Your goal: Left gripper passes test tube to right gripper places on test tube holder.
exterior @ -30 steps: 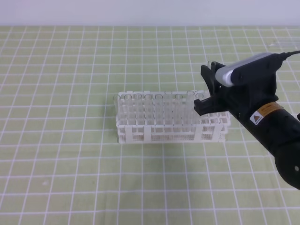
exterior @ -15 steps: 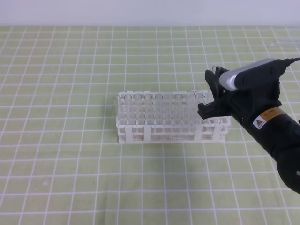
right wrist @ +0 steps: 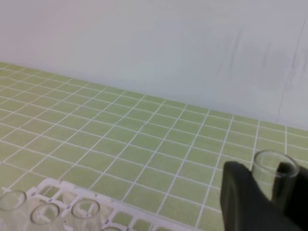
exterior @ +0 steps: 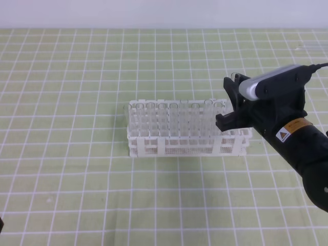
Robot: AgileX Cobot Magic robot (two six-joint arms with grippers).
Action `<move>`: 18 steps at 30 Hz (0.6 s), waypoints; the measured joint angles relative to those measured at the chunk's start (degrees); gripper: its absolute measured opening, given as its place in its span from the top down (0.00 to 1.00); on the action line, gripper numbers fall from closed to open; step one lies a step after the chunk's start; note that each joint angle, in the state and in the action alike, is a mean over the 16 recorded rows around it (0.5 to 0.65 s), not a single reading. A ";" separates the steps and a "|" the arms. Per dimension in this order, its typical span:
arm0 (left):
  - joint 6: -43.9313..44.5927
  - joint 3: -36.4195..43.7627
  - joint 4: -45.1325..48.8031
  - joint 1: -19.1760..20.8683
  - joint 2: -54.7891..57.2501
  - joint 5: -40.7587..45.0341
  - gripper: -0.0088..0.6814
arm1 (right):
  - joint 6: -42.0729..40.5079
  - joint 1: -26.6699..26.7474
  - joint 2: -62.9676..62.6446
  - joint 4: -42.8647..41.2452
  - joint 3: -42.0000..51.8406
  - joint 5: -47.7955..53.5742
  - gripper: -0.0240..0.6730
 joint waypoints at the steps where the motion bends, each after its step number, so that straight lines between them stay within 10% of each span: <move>1: 0.00 0.00 0.00 0.22 -0.05 0.00 0.99 | -0.01 0.00 0.07 -0.05 0.01 0.00 0.82; 18: 0.01 0.16 -0.01 5.20 -1.03 -0.32 0.99 | -0.03 0.00 1.05 -0.60 0.72 -0.21 0.82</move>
